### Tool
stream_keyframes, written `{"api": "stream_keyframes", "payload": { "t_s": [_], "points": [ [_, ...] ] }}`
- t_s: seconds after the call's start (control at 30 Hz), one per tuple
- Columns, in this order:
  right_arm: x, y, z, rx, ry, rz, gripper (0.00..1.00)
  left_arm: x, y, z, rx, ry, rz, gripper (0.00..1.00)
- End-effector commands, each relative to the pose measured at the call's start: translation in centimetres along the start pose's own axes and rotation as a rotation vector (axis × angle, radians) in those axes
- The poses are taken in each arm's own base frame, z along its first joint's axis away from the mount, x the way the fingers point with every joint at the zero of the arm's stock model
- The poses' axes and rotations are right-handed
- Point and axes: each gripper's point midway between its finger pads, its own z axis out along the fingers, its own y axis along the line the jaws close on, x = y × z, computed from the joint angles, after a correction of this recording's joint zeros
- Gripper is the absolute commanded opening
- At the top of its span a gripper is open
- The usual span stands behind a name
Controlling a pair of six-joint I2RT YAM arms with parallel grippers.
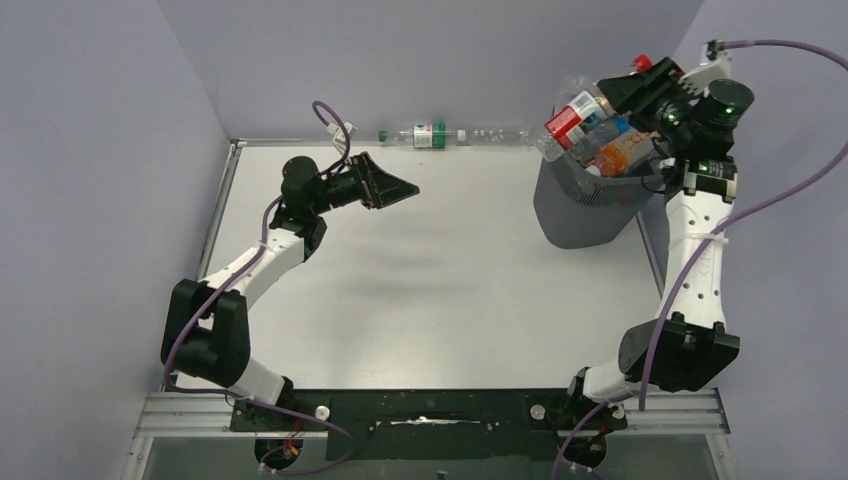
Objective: Put the plastic bottles in the bin
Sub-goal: Place the plastic bottle in the trash bin.
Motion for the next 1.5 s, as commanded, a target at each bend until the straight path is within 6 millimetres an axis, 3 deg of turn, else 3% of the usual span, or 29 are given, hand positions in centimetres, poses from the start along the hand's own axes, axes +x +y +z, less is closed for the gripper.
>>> {"api": "stream_keyframes", "payload": {
  "t_s": [0.0,0.2,0.6,0.97,1.23,1.47],
  "points": [
    [-7.8,1.5,-4.2,0.057,-0.242,-0.072,0.47,0.4,0.4,-0.1,-0.007,0.004,0.03,0.86],
    [-12.0,0.4,-7.5,0.203,-0.395,-0.121,0.48,0.9,1.4,-0.4,-0.018,0.005,0.019,0.86],
    [-14.9,-4.1,-9.2,0.446,-0.563,-0.135,0.52,0.8,1.1,-0.3,0.007,0.005,0.015,0.86],
    [-14.0,-9.6,-4.6,0.47,-0.526,-0.054,0.54,-0.2,1.4,0.6,0.014,-0.009,0.016,0.86],
    [-13.1,-11.5,-3.0,0.472,-0.492,-0.035,0.59,-0.2,1.7,1.0,0.014,-0.008,0.007,0.86],
    [-12.4,-12.3,-2.2,0.473,-0.451,-0.038,0.77,0.0,1.5,1.4,0.017,-0.007,0.006,0.86]
  ]
}}
